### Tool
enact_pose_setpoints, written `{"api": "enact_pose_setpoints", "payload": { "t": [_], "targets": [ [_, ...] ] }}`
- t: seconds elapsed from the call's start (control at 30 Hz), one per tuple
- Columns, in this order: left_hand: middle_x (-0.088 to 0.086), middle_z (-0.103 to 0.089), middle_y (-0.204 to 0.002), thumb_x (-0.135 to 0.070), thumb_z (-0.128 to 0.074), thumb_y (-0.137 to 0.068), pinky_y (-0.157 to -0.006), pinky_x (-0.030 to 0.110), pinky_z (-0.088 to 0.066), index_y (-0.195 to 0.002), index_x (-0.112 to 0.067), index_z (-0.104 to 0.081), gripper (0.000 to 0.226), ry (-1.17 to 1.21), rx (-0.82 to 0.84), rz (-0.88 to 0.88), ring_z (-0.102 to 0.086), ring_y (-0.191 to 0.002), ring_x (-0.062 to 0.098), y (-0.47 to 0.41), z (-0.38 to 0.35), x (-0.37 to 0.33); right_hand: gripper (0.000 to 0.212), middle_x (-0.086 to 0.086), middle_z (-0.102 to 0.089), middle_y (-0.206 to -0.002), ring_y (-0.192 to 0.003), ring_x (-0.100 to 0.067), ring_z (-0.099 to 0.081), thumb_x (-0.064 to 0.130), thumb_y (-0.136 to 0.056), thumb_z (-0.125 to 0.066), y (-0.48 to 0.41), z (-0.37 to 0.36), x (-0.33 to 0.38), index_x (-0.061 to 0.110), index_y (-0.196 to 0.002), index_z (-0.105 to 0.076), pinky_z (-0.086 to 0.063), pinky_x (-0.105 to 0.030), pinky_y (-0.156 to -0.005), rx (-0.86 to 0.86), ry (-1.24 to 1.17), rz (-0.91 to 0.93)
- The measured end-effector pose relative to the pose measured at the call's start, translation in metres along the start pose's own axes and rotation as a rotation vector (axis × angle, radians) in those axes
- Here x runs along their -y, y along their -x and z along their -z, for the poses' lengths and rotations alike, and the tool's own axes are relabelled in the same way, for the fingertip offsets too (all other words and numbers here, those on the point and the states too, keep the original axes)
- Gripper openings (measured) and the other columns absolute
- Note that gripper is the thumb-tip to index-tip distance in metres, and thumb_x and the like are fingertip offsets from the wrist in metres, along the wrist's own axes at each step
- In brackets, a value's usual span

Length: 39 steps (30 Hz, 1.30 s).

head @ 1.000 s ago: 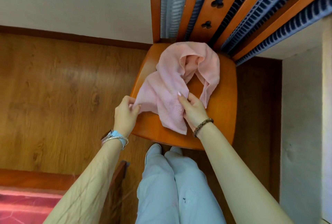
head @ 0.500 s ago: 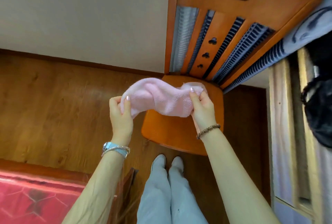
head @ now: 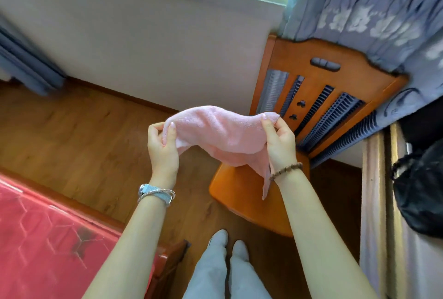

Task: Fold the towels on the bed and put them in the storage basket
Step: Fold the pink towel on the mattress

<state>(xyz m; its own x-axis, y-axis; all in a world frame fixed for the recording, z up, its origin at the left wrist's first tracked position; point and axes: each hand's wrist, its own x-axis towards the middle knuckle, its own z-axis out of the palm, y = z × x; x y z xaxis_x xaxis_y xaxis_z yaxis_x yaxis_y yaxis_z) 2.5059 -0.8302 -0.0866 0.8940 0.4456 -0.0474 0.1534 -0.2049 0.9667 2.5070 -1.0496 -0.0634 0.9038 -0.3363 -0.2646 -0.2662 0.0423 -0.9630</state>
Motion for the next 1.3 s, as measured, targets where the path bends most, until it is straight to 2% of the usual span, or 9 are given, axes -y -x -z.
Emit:
{"api": "enact_pose_setpoints", "payload": {
  "t": [0.17,0.3,0.47,0.67,0.83,0.97,1.07,1.17,1.3],
  "targets": [
    [-0.005,-0.060,-0.103,-0.033,-0.052,-0.101,-0.092,0.036,-0.053,-0.105,-0.022,-0.052,0.012,0.102,-0.220,0.077,-0.061,-0.100,0.014,0.020,0.044,-0.001,0.026,-0.002,-0.071,-0.106,-0.109,-0.019,-0.063,0.037,-0.096,-0.056,0.012,-0.024,0.016,0.019,-0.109,-0.069,-0.053,-0.045,-0.097,0.159,0.022,0.038],
    [-0.005,-0.060,-0.103,-0.029,-0.051,-0.103,-0.090,0.031,-0.052,-0.105,-0.021,-0.051,0.009,0.153,-0.379,0.107,-0.060,-0.098,0.011,0.038,0.083,0.001,0.025,-0.004,-0.070,-0.107,-0.111,-0.026,-0.063,0.040,-0.096,-0.056,0.031,-0.052,0.022,0.022,-0.106,-0.070,-0.053,-0.048,-0.095,0.285,0.038,0.031],
    [-0.005,-0.057,-0.099,-0.025,-0.050,-0.103,-0.081,0.018,-0.047,-0.105,-0.015,-0.050,0.010,0.173,-0.546,0.086,-0.056,-0.091,0.006,0.057,0.146,0.005,0.019,-0.002,-0.071,-0.100,-0.103,-0.027,-0.064,0.045,-0.088,-0.058,0.065,-0.104,0.027,0.032,-0.087,-0.073,-0.051,-0.052,-0.096,0.459,0.029,0.016],
    [-0.006,-0.059,-0.098,-0.031,-0.052,-0.101,-0.078,0.025,-0.044,-0.097,-0.031,-0.051,0.004,0.181,-0.723,0.072,-0.057,-0.090,0.008,0.088,0.234,0.007,0.029,-0.004,-0.068,-0.092,-0.092,-0.022,-0.061,0.048,-0.078,-0.064,0.121,-0.171,0.027,0.023,-0.091,-0.073,-0.047,-0.053,-0.098,0.661,0.014,-0.005],
    [-0.011,-0.061,-0.099,-0.050,-0.055,-0.089,-0.088,0.058,-0.055,-0.086,-0.050,-0.054,0.004,0.247,-0.821,0.110,-0.062,-0.098,0.018,0.123,0.324,0.014,0.023,-0.003,-0.067,-0.092,-0.089,-0.018,-0.063,0.040,-0.086,-0.063,0.188,-0.230,0.029,0.021,-0.093,-0.073,-0.051,-0.045,-0.092,0.819,0.017,0.005],
    [-0.006,-0.062,-0.100,-0.050,-0.056,-0.087,-0.089,0.060,-0.054,-0.084,-0.051,-0.055,0.003,0.257,-0.884,0.085,-0.063,-0.103,0.025,0.154,0.389,0.020,0.028,-0.004,-0.065,-0.094,-0.093,-0.020,-0.061,0.040,-0.085,-0.062,0.247,-0.271,0.024,0.016,-0.096,-0.071,-0.050,-0.045,-0.094,0.909,0.042,0.032],
    [-0.012,-0.061,-0.097,-0.047,-0.057,-0.088,-0.090,0.061,-0.053,-0.084,-0.050,-0.056,0.006,0.286,-0.925,0.083,-0.062,-0.099,0.017,0.176,0.437,0.032,0.027,-0.003,-0.061,-0.088,-0.086,-0.020,-0.056,0.043,-0.084,-0.063,0.292,-0.299,0.012,0.019,-0.093,-0.071,-0.048,-0.041,-0.081,0.964,0.062,0.028],
    [-0.020,-0.062,-0.090,-0.043,-0.059,-0.089,-0.089,0.064,-0.052,-0.083,-0.049,-0.057,0.009,0.313,-0.963,0.087,-0.060,-0.094,0.013,0.196,0.481,0.045,0.018,0.003,-0.056,-0.078,-0.077,-0.014,-0.052,0.037,-0.091,-0.061,0.330,-0.322,0.000,0.021,-0.090,-0.070,-0.045,-0.028,-0.069,1.007,0.065,0.011],
    [-0.017,-0.063,-0.094,-0.040,-0.058,-0.091,-0.091,0.062,-0.053,-0.083,-0.048,-0.058,0.011,0.308,-1.018,0.117,-0.061,-0.096,0.013,0.220,0.530,0.056,0.020,0.001,-0.058,-0.080,-0.075,-0.012,-0.056,0.029,-0.094,-0.059,0.372,-0.355,-0.012,0.013,-0.100,-0.070,-0.049,-0.021,-0.060,1.020,0.051,-0.001]
  ]
}}
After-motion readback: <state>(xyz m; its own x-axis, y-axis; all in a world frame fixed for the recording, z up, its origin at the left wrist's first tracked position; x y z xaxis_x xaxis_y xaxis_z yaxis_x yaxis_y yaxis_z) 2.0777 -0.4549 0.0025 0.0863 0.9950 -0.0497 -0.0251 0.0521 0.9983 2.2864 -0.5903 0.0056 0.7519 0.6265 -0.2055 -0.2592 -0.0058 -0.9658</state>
